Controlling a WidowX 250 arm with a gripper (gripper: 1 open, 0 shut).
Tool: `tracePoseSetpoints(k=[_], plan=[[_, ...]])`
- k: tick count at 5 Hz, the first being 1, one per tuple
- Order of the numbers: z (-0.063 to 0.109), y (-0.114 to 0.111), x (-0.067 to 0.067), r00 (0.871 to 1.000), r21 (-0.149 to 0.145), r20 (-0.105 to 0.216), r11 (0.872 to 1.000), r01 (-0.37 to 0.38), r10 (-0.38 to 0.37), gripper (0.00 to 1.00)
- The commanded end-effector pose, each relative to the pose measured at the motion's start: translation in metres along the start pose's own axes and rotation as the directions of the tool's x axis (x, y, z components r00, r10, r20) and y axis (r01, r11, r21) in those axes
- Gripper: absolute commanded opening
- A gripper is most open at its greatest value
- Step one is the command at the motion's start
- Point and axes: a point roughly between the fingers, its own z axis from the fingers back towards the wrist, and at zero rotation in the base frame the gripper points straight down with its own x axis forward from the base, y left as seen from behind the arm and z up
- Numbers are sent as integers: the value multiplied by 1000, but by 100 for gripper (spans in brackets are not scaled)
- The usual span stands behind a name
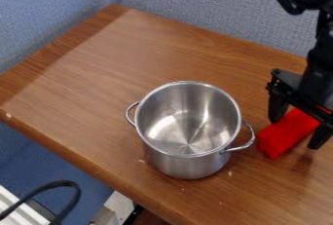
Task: Put the red object in the metal pot
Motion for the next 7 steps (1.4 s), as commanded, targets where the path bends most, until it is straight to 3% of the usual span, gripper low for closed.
tracePoseSetpoints(k=[1,7], plan=[[8,-5,11,999,16,46,1000,24,-25,0],[-3,5,5,1000,40,19,999,8,-9,0]])
